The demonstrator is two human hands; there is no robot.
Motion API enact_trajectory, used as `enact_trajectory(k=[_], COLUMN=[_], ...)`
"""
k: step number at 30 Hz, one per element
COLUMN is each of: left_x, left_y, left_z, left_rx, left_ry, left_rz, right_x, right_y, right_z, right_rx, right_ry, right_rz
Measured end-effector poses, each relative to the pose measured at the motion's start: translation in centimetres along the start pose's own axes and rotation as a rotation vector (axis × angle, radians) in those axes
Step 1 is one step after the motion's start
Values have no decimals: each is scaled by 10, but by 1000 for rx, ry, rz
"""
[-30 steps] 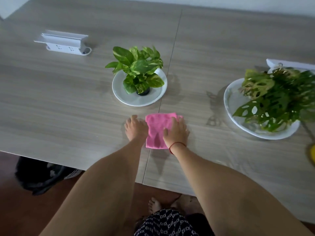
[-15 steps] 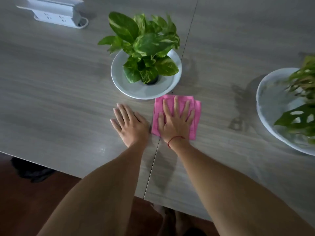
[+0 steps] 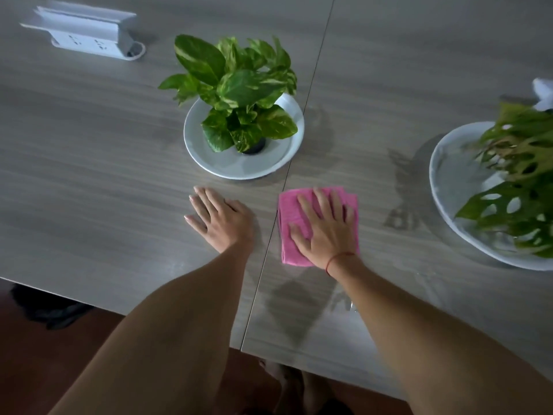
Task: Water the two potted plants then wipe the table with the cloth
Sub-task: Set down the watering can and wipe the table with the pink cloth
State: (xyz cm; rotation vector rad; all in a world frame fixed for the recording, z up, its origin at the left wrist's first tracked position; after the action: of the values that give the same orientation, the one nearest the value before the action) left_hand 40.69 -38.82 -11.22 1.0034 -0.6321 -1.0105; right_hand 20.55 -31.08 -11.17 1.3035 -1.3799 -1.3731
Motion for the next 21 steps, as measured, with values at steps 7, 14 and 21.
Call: enact_trajectory(k=[7, 14, 21], left_x=[-1, 2, 0], left_y=[-5, -4, -13], left_z=[1, 14, 13], left_rx=[15, -67, -2], left_ry=[-28, 115, 67], left_rz=[51, 30, 89], right_x=[57, 14, 73], right_y=[1, -8, 8], right_z=[-25, -38, 4], right_rx=[101, 128, 127], right_ry=[-184, 52, -251], right_rz=[142, 63, 136])
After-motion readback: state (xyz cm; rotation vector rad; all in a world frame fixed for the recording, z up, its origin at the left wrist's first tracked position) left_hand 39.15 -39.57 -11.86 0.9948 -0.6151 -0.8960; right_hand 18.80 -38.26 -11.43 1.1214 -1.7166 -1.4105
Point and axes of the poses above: each hand's wrist, its own x-axis towards the middle knuckle, its own y-axis out of the back of the hand, z = x × y, the point moved 7 cm from there along x, towards the middle knuckle, and after that the axes turned 2 degrees about z, right-handed, at the moved point
